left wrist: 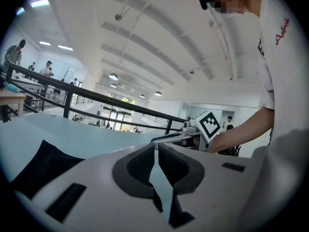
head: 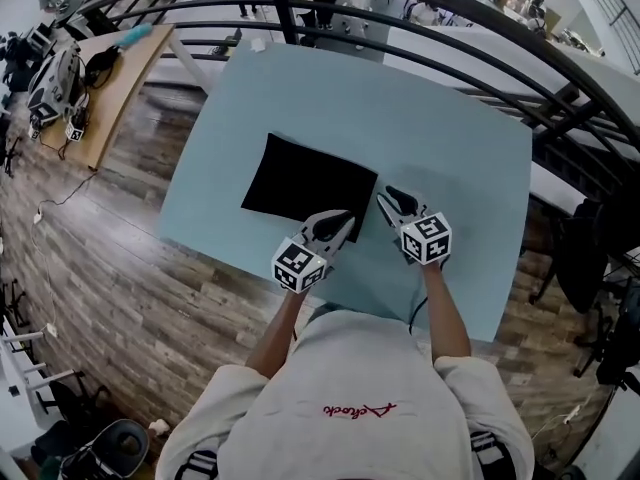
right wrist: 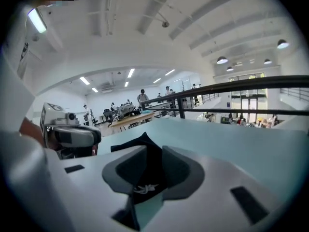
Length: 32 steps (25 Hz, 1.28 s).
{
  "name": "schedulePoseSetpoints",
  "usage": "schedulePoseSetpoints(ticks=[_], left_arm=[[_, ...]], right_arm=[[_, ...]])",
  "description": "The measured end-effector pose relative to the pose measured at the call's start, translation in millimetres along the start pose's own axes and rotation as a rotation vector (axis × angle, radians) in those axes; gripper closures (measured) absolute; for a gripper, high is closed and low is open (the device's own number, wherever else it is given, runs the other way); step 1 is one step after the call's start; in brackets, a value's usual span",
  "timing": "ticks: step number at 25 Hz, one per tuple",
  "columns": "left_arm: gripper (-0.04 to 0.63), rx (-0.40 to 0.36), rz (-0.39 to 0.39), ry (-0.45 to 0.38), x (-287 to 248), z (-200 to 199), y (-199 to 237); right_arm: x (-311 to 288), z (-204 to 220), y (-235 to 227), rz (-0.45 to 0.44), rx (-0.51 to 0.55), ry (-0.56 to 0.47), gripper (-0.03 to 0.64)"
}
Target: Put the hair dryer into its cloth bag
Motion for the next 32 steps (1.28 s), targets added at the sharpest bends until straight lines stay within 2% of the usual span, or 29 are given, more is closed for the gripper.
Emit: schedulePoseSetpoints(ticks=[2, 5, 9, 14, 19, 24, 32], left_arm=[[0.580, 0.001, -0.004, 0.000, 5.5, 0.6, 7.9], [0.589, 0.006, -0.008, 0.016, 9.4, 2.2, 15.1], [0.589, 0.012, -0.027, 0.026, 14.6, 5.4, 17.4], [0.589, -0.006, -0.029, 0.019, 15.2, 2.1, 4.0], [0.589, -0.013, -0.043, 0.021, 10.9, 6.6, -22.6], [0.589, -0.055, -0.058, 0.035, 8.2, 15.4, -67.3], [0.589, -0.061, -0.098, 0.007, 15.3, 26.1, -132.3]], right_arm=[[5.2, -4.5, 4.1, 0.021, -0.003, -0.026, 0.558], [13.7, -4.8, 11.2, 0.039, 0.026, -0.027, 0.588], [24.2, -2.5, 23.5, 0.018, 0.077, -0.026, 0.600], [39.4, -11.6, 27.4, 0.034, 0.113, -0.057, 0.600], [76.6, -9.9, 26.2, 0.052, 0.132, -0.082, 0.600], [125.3, 10.0, 28.2, 0.049, 0.114, -0.091, 0.601], [183.3, 29.9, 41.1, 0.038, 0.154, -0.102, 0.601]])
Point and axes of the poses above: the fingertips, and each gripper's own axes: x backward along the fingers, y to its left, z out of its underside, the point moved 4 cm from there along x, backward along the fingers, and after that the axes turned 1 degree about x, right-handed, at the moved point
